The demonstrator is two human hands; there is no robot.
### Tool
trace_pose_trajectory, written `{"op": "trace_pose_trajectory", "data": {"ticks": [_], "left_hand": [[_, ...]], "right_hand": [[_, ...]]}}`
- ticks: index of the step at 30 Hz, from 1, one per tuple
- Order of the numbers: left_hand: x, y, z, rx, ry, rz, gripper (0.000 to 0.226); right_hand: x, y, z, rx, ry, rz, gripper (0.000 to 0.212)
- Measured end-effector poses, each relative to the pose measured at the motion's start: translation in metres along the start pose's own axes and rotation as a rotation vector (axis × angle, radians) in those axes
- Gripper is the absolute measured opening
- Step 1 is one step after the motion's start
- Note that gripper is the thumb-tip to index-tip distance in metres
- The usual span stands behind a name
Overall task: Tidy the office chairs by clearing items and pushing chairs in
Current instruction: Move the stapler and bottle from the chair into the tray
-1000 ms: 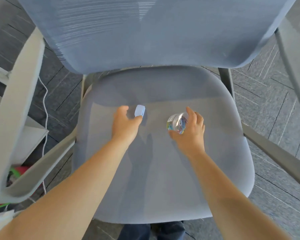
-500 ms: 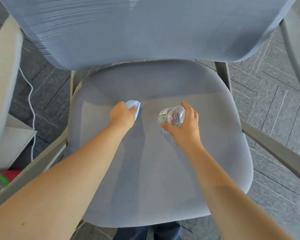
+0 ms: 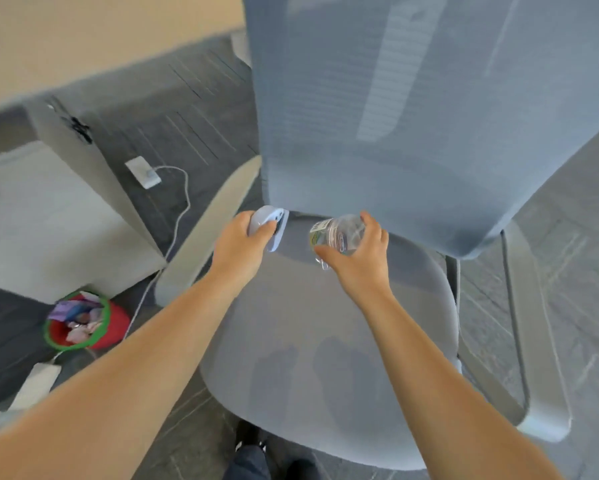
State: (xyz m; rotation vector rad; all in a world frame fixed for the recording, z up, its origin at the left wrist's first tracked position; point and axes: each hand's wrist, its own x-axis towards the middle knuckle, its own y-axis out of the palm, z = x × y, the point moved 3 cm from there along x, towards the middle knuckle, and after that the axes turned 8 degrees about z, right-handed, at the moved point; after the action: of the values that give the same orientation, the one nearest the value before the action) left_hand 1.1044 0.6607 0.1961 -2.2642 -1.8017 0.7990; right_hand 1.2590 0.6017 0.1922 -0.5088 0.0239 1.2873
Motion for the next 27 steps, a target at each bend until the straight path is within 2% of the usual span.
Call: {"op": "trace_pose_trajectory", "data": {"ticks": [8, 15, 22, 27], "left_hand": [[-0.102, -0.134, -0.014, -0.020, -0.028, -0.378, 0.031], [-0.176, -0.253, 0.019, -0.104, -0.105, -0.591, 0.033], [-0.225, -0.371, 0.071, -0.109, -0.147, -0.725, 0.035], [-0.245, -0.451, 0.102, -0.096, -0.171, -0.763, 0.039]], "right_hand": [[-0.058, 0.062, 0.109, -0.088, -0.263, 0.267, 0.078], [-0.102, 0.158, 0.185, -0.203, -0.436, 0.501, 0.084], [-0.139, 0.276, 0.247, -0.218, -0.541, 0.622, 0.080], [-0.157, 0.357, 0.287, -0.209, -0.584, 0.639, 0.081]]}}
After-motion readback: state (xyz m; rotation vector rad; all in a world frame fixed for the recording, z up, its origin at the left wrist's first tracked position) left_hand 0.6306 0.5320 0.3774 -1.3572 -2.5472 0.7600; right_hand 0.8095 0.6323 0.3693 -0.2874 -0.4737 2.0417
